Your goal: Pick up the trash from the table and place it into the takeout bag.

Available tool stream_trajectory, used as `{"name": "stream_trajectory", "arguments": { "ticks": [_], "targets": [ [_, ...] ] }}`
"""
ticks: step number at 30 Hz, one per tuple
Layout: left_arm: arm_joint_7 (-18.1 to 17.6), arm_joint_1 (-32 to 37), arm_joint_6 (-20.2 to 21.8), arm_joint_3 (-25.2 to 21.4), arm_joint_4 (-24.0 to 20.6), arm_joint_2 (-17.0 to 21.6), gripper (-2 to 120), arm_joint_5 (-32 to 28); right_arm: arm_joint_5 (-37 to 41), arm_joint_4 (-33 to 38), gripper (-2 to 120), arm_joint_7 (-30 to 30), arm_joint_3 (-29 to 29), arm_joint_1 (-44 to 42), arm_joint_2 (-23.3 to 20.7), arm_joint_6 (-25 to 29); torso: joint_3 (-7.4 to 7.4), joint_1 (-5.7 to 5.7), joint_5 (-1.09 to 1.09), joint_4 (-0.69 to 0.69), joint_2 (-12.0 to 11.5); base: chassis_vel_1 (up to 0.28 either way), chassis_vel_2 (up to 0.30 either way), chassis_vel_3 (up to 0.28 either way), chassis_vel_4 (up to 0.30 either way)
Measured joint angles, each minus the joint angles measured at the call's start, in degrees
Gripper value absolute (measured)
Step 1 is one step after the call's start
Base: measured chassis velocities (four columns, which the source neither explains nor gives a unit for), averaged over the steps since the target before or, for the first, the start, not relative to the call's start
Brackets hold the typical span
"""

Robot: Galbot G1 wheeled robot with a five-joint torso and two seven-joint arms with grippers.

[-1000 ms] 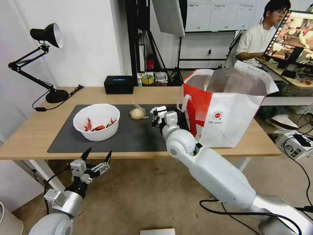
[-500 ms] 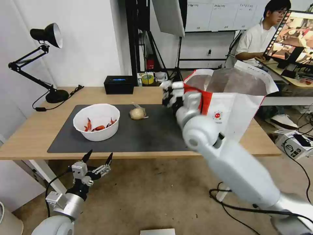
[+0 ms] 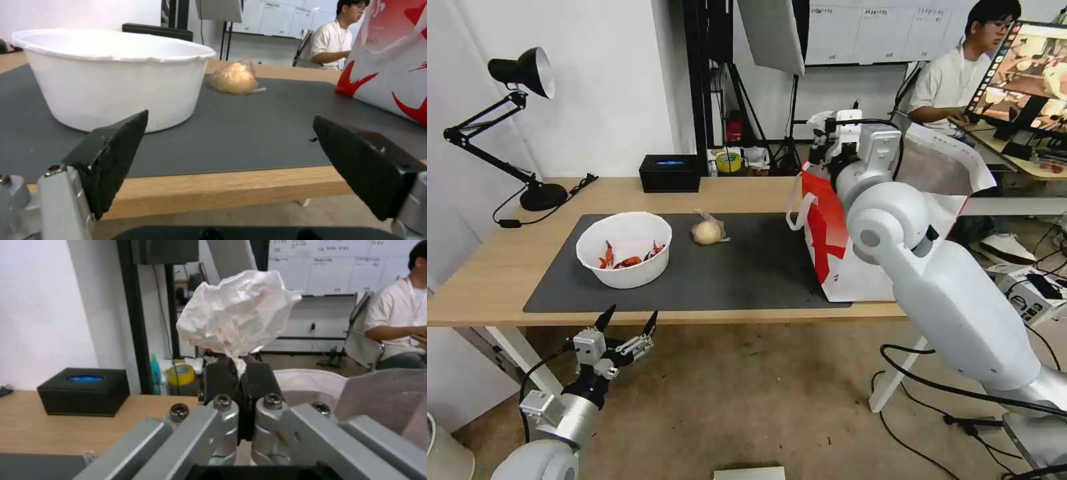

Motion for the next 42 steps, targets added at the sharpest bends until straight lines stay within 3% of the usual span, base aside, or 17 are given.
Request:
{"name": "stream_trajectory", "arguments": {
  "ticks": [6, 32, 42],
  "targets": [
    [0.0, 0.1, 0.0, 0.0, -0.3, 0.0, 100, 0.0, 0.1, -0.2, 1, 2.4, 0.2, -0.5, -0.1, -0.5, 0.00, 0.01, -0.01, 0.00, 0.0, 0.000, 0.000, 0.000, 0.000],
    [0.1, 0.4, 0.1, 0.0, -0.6, 0.0, 100, 0.0, 2.0, 0.2, 97, 5.4, 0.4, -1.0, -0.9, -3.4, 0.00, 0.01, -0.01, 0.00, 0.0, 0.000, 0.000, 0.000, 0.000],
    [0.0, 0.6, 0.1, 0.0, -0.7, -0.3, 100, 0.1, 2.5, 0.1, 100, 5.2, 0.1, -0.4, -1.3, -5.6, 0.00, 0.00, -0.01, 0.00, 0.0, 0.000, 0.000, 0.000, 0.000]
  ]
}}
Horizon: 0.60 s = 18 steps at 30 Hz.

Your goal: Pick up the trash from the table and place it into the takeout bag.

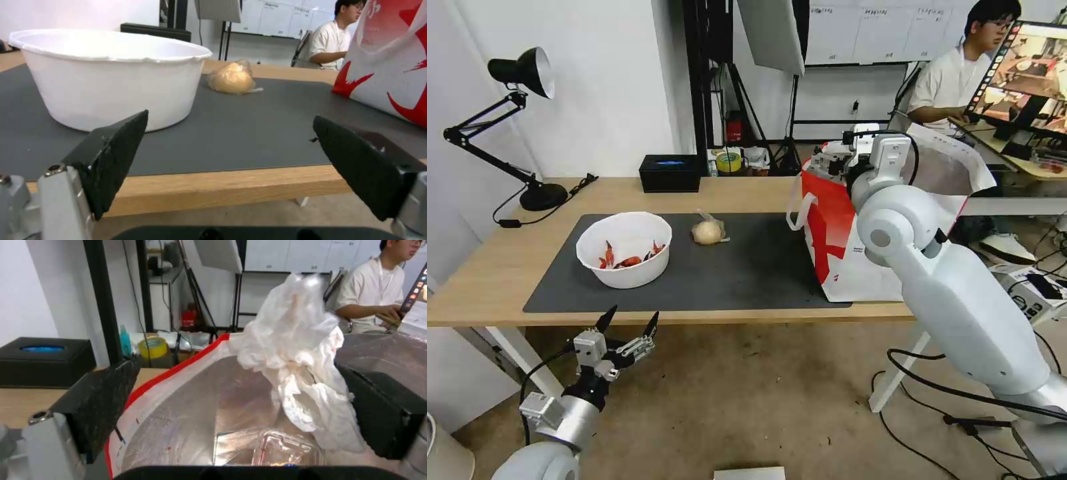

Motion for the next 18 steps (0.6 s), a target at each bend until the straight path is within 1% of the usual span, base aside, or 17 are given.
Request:
{"name": "stream_trajectory", "arguments": {
  "ticks": [18],
  "targets": [
    [-0.1, 0.1, 0.0, -0.2, -0.4, 0.0, 100, 0.0, -1.3, -0.2, 100, -0.5, -0.1, -0.5, -0.1, -0.8, 0.00, 0.00, 0.01, 0.00, 0.0, 0.000, 0.000, 0.000, 0.000]
  ]
}}
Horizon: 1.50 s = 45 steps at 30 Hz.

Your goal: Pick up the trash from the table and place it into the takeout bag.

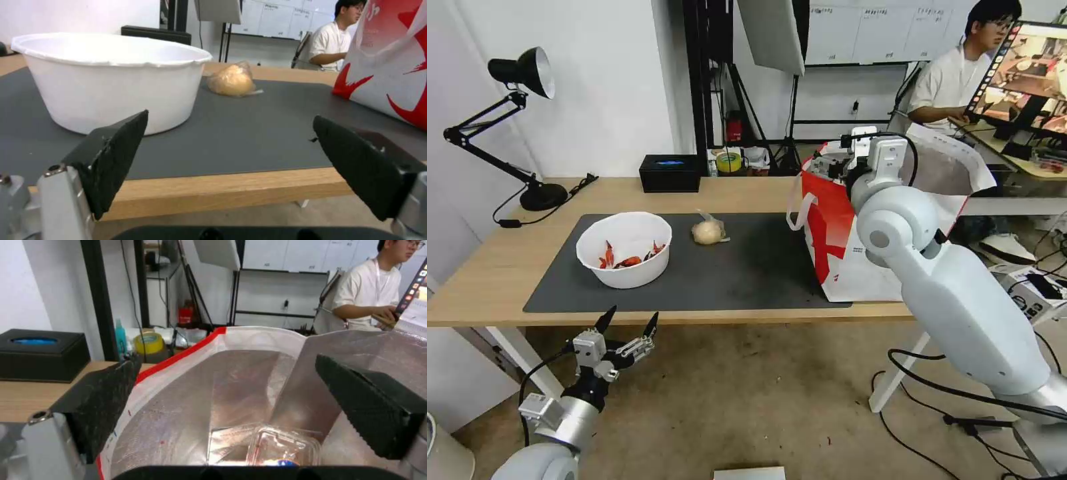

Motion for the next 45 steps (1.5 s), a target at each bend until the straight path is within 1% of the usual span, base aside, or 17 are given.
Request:
{"name": "stream_trajectory", "arguments": {
  "ticks": [12, 19, 21, 22, 24, 25, 27, 28, 30, 31, 34, 36, 37, 39, 40, 43, 45],
  "targets": [
    [0.0, 0.0, 0.0, -0.3, -0.2, 0.1, 100, -0.1, 0.0, 0.2, 100, -0.2, 0.0, -0.2, 0.6, 0.4, 0.00, 0.00, 0.00, 0.00, 0.0, 0.000, 0.000, 0.000, 0.000],
    [-0.1, -0.2, 0.0, -0.3, -0.2, 0.0, 100, -0.1, 0.0, 1.9, 100, -3.6, -0.6, -1.4, 0.7, 3.9, 0.00, 0.00, 0.00, 0.00, 0.0, 0.000, 0.000, 0.000, 0.000],
    [-0.1, -0.2, 0.0, -0.3, -0.2, -0.2, 100, -0.1, -2.0, 3.2, 100, -8.7, -1.6, -3.0, 0.5, 9.5, 0.00, 0.00, -0.01, 0.00, 0.0, 0.000, 0.000, 0.000, 0.000],
    [-0.1, -0.2, 0.0, -0.3, -0.2, -0.2, 100, -0.1, -2.0, 3.2, 100, -8.7, -1.6, -3.0, 0.5, 9.5, 0.00, 0.00, -0.01, 0.00, 0.0, 0.000, 0.000, 0.000, 0.000],
    [-0.1, -0.2, 0.0, -0.4, -0.2, -0.2, 100, -0.1, -3.4, 4.2, 100, -12.7, -2.1, -4.8, 0.1, 14.6, 0.00, 0.00, -0.01, 0.00, 0.0, 0.000, 0.000, 0.000, 0.000],
    [-0.1, -0.2, 0.0, -0.4, -0.2, -0.2, 100, -0.1, -3.4, 4.2, 100, -12.7, -2.1, -4.8, 0.1, 14.6, 0.00, 0.00, -0.01, 0.00, 0.0, 0.000, 0.000, 0.000, 0.000],
    [-0.1, -0.1, -0.1, -0.4, -0.4, -0.3, 100, -0.1, -5.2, 5.3, 100, -16.1, -2.1, -7.1, -0.6, 18.8, 0.00, 0.00, -0.01, 0.00, 0.0, 0.000, 0.000, 0.000, 0.000],
    [-0.1, -0.1, -0.1, -0.4, -0.4, -0.3, 100, -0.1, -5.2, 5.3, 100, -16.1, -2.1, -7.1, -0.6, 18.8, 0.00, 0.00, -0.01, 0.00, 0.0, 0.000, 0.000, 0.000, 0.000],
    [-0.2, 0.0, -0.2, -0.5, -0.5, -0.3, 100, -0.1, -6.1, 5.8, 100, -17.6, -2.1, -8.5, -1.0, 20.6, 0.00, 0.00, -0.01, 0.00, 0.0, 0.000, 0.000, 0.000, 0.000],
    [-0.2, 0.1, -0.2, -0.5, -0.5, -0.4, 100, -0.1, -7.1, 6.7, 100, -19.4, -1.9, -10.7, -1.6, 22.4, 0.00, 0.00, 0.00, 0.00, 0.0, 0.000, 0.000, 0.000, 0.000],
    [-0.2, 0.2, -0.3, -0.6, -0.6, -0.4, 100, -0.2, -8.3, 7.9, 100, -21.9, -1.2, -14.2, -2.5, 24.5, 0.00, 0.00, 0.00, 0.00, 0.0, 0.000, 0.000, 0.000, 0.000],
    [-0.2, 0.2, -0.3, -0.6, -0.7, -0.4, 100, -0.2, -8.7, 8.2, 100, -22.4, -0.9, -15.3, -2.7, 25.1, 0.00, 0.00, 0.00, 0.01, 0.0, 0.000, 0.000, 0.000, 0.000],
    [-0.2, 0.2, -0.3, -0.6, -0.7, -0.4, 100, -0.2, -9.5, 8.7, 100, -23.4, -0.2, -17.6, -3.1, 26.1, 0.00, 0.00, 0.00, 0.00, 0.0, 0.000, 0.000, 0.000, 0.000],
    [-0.2, 0.2, -0.3, -0.4, -0.8, -0.3, 100, -0.2, -14.2, 9.9, 100, -26.3, 1.7, -24.6, -4.0, 29.1, -0.01, 0.00, 0.01, -0.01, 0.0, 0.000, 0.000, 0.000, 0.000],
    [-0.2, 0.2, -0.3, -0.4, -0.8, -0.3, 100, -0.2, -14.2, 9.9, 100, -26.3, 1.7, -24.6, -4.0, 29.1, -0.01, 0.00, 0.01, -0.01, 0.0, 0.000, 0.000, 0.000, 0.000],
    [-0.2, 0.4, -0.4, -0.3, -1.0, -0.5, 100, -0.1, -16.6, 11.4, 100, -28.6, 3.5, -30.7, -4.3, 31.9, -0.01, 0.00, 0.00, 0.00, 0.0, 0.000, 0.000, 0.000, 0.000],
    [-0.2, 0.5, -0.4, -0.3, -1.1, -0.5, 100, -0.1, -17.1, 11.8, 100, -29.3, 4.0, -32.2, -4.3, 32.8, -0.01, 0.00, 0.00, 0.00, 0.0, 0.000, 0.000, 0.000, 0.000]
  ]
}}
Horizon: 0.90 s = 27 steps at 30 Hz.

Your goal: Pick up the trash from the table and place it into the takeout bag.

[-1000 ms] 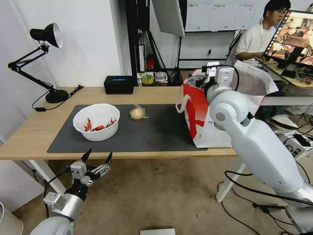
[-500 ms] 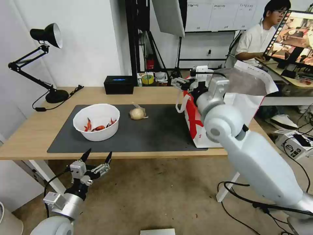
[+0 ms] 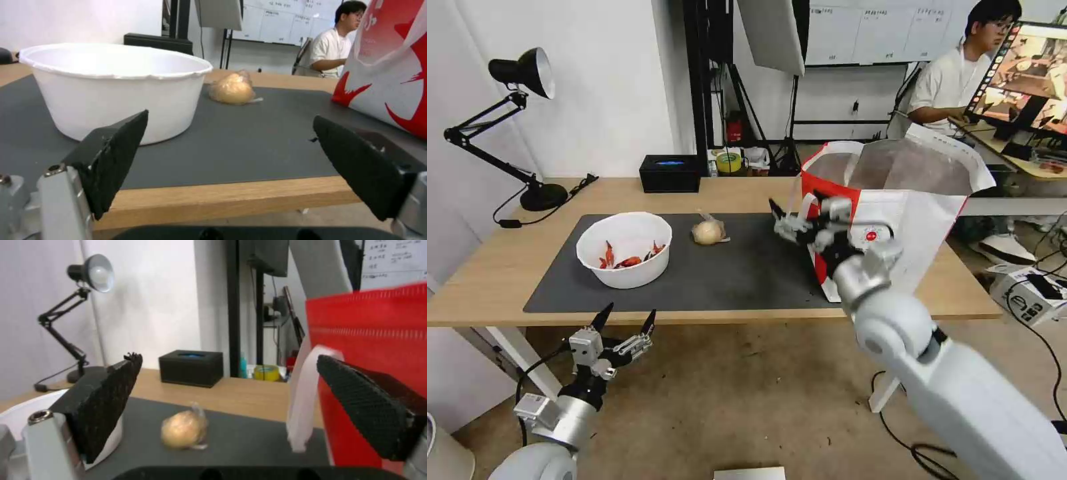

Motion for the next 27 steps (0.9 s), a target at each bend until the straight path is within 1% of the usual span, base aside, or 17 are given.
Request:
{"name": "stream_trajectory", "arguments": {
  "ticks": [2, 4, 5, 6, 14, 21, 27],
  "targets": [
    [0.0, 0.0, 0.0, 0.0, -0.1, -0.1, 100, 0.1, -0.9, 0.4, 100, -0.6, 0.4, -1.7, 0.0, 0.9, 0.00, 0.00, 0.00, 0.00, 0.0, 0.000, 0.000, 0.000, 0.000],
    [0.0, 0.1, -0.1, 0.1, -0.1, -0.5, 100, 0.2, -3.1, 0.7, 100, -1.4, 0.9, -4.7, 0.3, 3.0, 0.00, 0.00, 0.00, 0.00, 0.0, 0.000, 0.000, 0.000, 0.000],
    [0.0, 0.1, -0.1, 0.1, -0.1, -0.5, 100, 0.2, -3.1, 0.7, 100, -1.4, 0.9, -4.7, 0.3, 3.0, 0.00, 0.00, 0.00, 0.00, 0.0, 0.000, 0.000, 0.000, 0.000],
    [0.0, 0.2, -0.2, 0.1, -0.2, -0.8, 100, 0.4, -4.4, 0.6, 100, -1.6, 1.0, -6.0, 0.6, 4.5, 0.00, 0.00, 0.00, 0.00, 0.0, 0.000, 0.000, 0.000, 0.000],
    [0.1, 0.6, -0.8, 0.0, -0.5, -1.5, 100, 0.6, -9.1, -1.9, 100, -3.2, 1.1, -11.4, 2.3, 10.0, 0.00, 0.00, -0.01, 0.01, 0.0, 0.000, 0.000, 0.000, 0.000],
    [0.2, 0.7, -0.9, -0.1, -0.4, -1.6, 100, 0.6, -13.7, -3.3, 100, -3.4, 1.5, -17.0, 4.0, 11.0, 0.00, 0.00, 0.00, 0.00, 0.0, 0.000, 0.000, 0.000, 0.000],
    [0.2, 0.5, -0.9, -0.1, -0.2, -1.6, 100, 0.6, -15.3, -3.3, 100, -3.2, 1.9, -19.6, 4.3, 11.1, 0.00, 0.00, 0.00, 0.00, 0.0, 0.000, 0.000, 0.000, 0.000]
  ]
}}
